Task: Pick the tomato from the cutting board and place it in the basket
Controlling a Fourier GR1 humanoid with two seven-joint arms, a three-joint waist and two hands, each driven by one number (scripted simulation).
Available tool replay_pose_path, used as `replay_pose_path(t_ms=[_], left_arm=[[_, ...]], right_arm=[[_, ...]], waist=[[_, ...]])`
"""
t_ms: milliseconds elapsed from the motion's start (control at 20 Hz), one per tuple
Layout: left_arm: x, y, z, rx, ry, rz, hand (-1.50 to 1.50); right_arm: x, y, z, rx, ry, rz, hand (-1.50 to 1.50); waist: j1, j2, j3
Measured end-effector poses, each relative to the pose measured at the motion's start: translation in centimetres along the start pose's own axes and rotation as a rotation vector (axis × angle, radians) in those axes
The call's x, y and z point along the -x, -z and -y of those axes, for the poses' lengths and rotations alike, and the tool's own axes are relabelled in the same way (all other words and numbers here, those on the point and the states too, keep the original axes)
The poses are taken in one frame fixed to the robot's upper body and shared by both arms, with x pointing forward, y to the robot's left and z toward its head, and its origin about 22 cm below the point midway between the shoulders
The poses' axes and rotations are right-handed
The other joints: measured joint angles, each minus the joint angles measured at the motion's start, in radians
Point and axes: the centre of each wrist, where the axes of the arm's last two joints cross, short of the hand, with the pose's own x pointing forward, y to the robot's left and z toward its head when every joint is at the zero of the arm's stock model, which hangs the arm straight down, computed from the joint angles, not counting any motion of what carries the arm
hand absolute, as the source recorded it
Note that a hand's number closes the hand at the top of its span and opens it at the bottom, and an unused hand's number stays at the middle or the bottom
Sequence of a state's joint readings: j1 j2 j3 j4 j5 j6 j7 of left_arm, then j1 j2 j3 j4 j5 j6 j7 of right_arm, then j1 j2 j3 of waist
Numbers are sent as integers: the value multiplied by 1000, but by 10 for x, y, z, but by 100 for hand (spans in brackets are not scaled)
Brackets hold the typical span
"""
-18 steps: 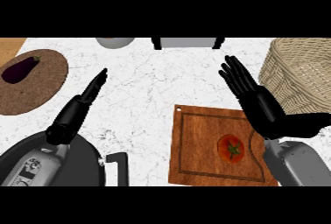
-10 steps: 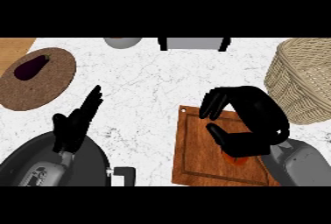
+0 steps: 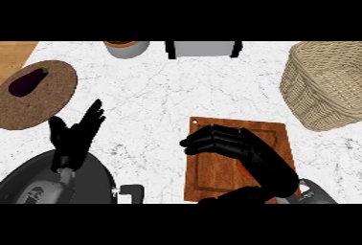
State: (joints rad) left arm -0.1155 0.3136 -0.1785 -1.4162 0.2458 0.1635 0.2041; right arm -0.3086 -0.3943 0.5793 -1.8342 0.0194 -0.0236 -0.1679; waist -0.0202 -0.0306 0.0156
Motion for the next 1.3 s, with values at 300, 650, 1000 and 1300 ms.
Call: replay_pose_path(t_ms=[300,650,1000,1300], left_arm=[[3,-7,-10,-44,-14,-43,0],[4,-14,-16,-61,-22,-47,0],[0,-18,-16,-53,-26,-39,0],[1,-19,-16,-43,-26,-17,0]], right_arm=[[-26,-10,48,35,-452,-118,-150],[-88,-17,88,-52,-762,-240,-150],[-133,-26,103,-262,-885,-436,-150],[-160,-31,109,-359,-937,-540,-150]], waist=[[-35,-12,-3],[-51,-11,-3],[-44,-2,-4],[-34,5,-1]])
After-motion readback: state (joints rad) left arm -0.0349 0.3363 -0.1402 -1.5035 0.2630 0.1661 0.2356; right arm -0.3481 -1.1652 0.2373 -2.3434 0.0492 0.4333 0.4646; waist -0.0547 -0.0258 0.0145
